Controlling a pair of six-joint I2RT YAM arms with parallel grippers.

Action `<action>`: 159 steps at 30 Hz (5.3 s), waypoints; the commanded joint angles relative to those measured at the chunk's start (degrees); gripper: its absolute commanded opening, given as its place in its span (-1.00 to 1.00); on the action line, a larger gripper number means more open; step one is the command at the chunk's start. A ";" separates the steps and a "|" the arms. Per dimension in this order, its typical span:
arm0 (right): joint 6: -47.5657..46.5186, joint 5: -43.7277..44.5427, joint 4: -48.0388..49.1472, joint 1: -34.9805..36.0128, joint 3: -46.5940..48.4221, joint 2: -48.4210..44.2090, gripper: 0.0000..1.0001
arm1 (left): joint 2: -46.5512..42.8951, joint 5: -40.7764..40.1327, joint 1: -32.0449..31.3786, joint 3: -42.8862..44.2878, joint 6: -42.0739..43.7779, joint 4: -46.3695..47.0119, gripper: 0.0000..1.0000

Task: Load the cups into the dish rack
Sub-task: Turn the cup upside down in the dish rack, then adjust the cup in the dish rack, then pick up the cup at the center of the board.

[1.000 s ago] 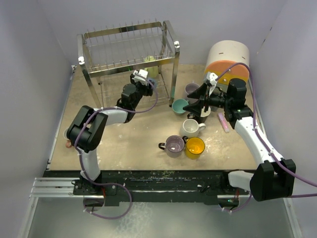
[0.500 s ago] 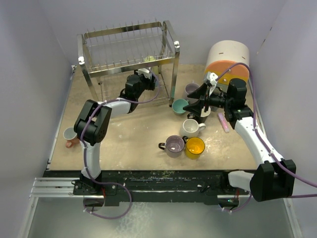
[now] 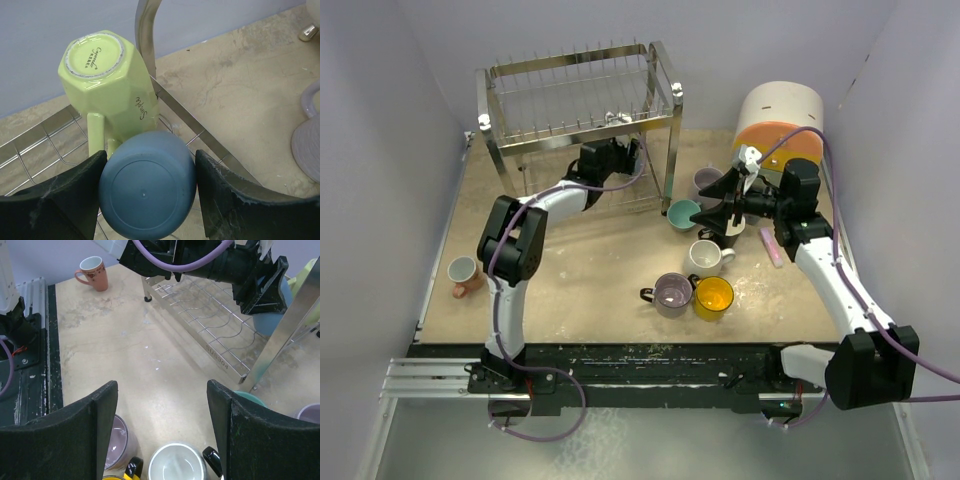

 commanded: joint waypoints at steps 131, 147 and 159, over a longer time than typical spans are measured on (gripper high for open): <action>-2.85 0.23 2.40 -0.26 0.11 -1.85 0.49 | -18.88 9.35 -0.57 -22.68 -1.25 1.12 0.97; -5.93 0.09 0.83 -0.26 0.34 -1.03 0.49 | -40.44 7.70 -5.54 -44.48 -7.65 8.19 0.82; -12.77 -2.75 -3.48 -0.29 1.27 -1.31 0.49 | -60.73 12.31 -5.43 -55.55 -23.07 -3.62 0.81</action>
